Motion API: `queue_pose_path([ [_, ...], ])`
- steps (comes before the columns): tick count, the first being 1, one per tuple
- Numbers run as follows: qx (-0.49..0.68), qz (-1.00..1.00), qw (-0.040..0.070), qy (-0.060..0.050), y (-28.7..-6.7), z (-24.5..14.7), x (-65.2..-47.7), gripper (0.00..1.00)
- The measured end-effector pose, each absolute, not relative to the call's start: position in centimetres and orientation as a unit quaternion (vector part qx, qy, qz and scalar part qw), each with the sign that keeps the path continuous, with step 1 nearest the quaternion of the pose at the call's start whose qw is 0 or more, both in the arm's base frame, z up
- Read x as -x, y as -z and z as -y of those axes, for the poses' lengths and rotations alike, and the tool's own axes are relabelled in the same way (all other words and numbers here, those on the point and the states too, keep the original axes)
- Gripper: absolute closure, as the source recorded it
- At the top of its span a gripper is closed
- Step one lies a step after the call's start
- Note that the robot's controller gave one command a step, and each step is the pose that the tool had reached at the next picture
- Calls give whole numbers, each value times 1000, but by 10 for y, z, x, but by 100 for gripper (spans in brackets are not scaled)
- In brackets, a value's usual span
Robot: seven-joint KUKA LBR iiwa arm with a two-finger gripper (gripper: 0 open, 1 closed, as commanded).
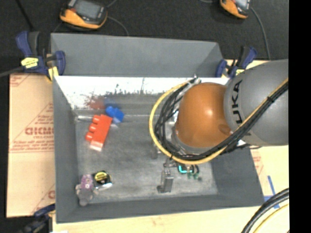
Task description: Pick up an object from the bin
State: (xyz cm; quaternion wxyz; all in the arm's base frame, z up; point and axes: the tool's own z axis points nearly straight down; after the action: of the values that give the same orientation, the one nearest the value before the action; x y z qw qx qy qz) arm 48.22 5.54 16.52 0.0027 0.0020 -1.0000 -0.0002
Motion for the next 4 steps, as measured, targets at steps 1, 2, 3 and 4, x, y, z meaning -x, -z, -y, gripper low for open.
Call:
queue_pose_path([
  [1,9,1000,-3,3,-157,-158,-532,0],
  [2,42,999,2,1,-66,-222,-485,0],
  [3,46,999,-1,1,-70,-219,-489,100],
  [4,46,999,-6,2,-180,-200,-535,100],
])
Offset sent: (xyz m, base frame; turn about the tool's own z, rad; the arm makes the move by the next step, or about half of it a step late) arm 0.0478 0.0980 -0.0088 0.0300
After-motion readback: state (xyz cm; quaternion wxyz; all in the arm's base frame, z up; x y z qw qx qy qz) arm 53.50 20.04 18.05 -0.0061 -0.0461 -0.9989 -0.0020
